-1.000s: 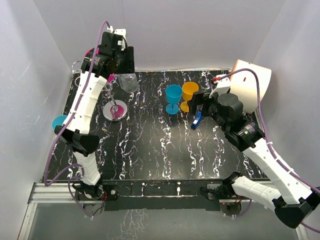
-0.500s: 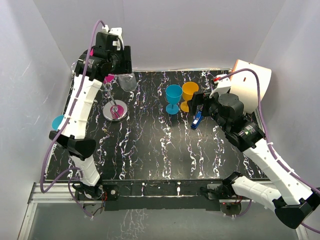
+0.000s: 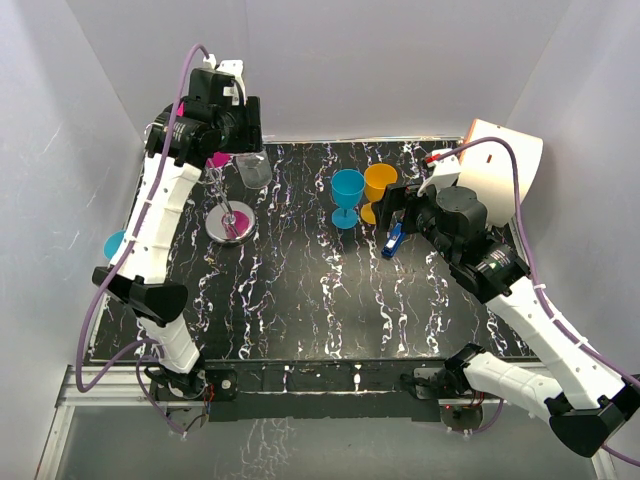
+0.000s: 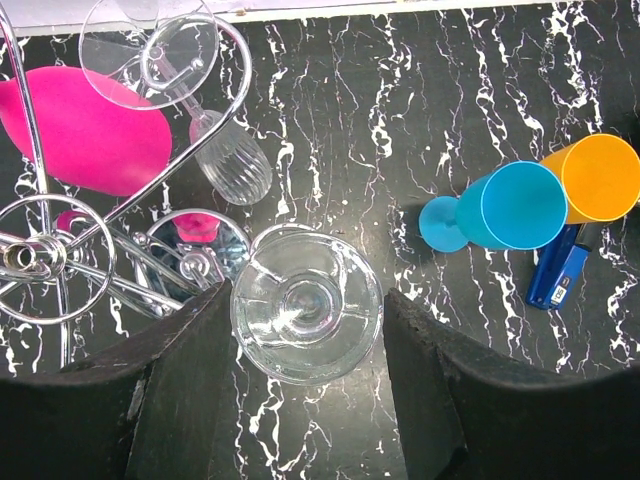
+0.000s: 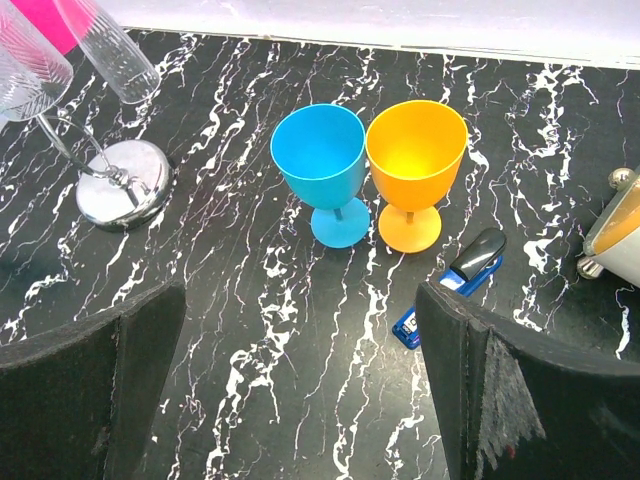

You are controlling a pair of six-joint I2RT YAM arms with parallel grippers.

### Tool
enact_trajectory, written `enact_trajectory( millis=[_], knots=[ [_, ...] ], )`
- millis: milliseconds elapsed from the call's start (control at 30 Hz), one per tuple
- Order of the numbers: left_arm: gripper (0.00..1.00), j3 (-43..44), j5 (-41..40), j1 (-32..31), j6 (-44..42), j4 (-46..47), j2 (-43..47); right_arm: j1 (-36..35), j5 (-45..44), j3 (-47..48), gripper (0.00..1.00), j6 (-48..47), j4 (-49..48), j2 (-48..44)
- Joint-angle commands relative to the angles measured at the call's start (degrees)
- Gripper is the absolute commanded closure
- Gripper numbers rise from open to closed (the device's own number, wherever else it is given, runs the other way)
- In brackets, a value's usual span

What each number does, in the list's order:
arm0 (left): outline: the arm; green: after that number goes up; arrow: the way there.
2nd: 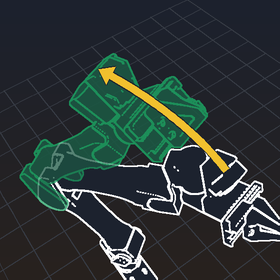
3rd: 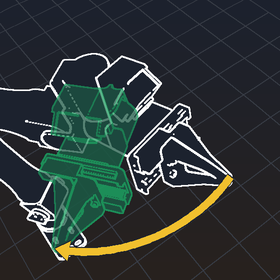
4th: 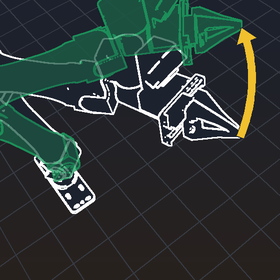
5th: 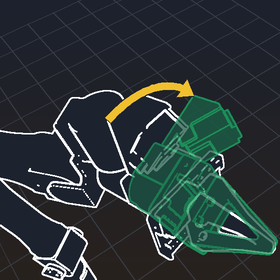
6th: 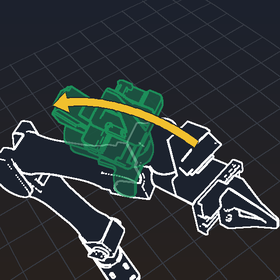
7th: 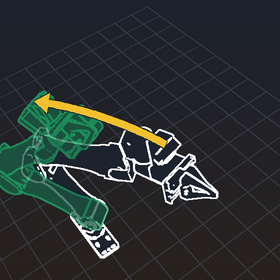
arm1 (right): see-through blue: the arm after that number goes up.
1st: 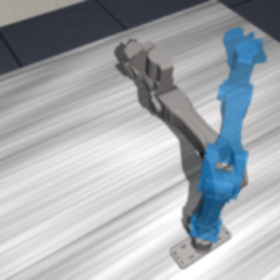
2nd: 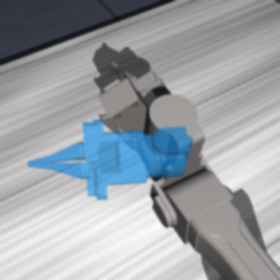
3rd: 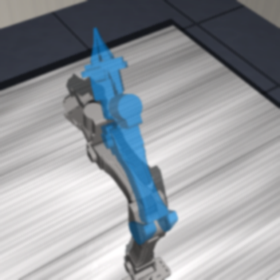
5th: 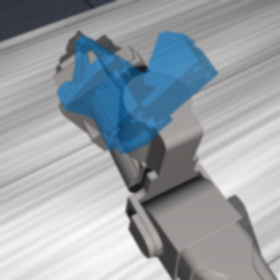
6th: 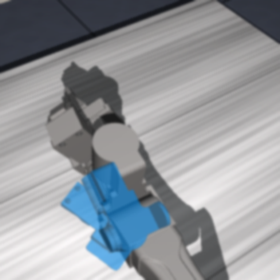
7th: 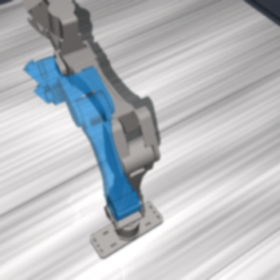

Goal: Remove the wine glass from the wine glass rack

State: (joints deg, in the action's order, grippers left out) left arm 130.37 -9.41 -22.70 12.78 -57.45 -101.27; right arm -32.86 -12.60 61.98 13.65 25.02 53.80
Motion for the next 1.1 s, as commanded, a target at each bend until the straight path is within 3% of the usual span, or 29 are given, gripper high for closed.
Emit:
enact_trajectory(
  millis=[0,633,833,1067],
  knots=[
    [1.00,1.26,-3.19,-0.24,-0.86,1.69,3.67,0.11,0.33,0.35,0.02,0.24,-3.92,-0.37],
    [1.00,-0.90,-9.42,0.43,1.39,2.85,4.15,0.05,0.27,-0.62,0.02,0.32,-3.24,-1.40],
    [1.00,5.26,-9.77,0.81,1.64,-0.01,-0.14,0.08,-0.54,-0.15,0.02,-0.04,-2.24,-2.17],
    [1.00,5.02,-12.25,0.85,1.18,0.69,-0.61,0.07,-1.46,-0.02,0.02,-0.50,-1.98,-3.83]
  ],
)
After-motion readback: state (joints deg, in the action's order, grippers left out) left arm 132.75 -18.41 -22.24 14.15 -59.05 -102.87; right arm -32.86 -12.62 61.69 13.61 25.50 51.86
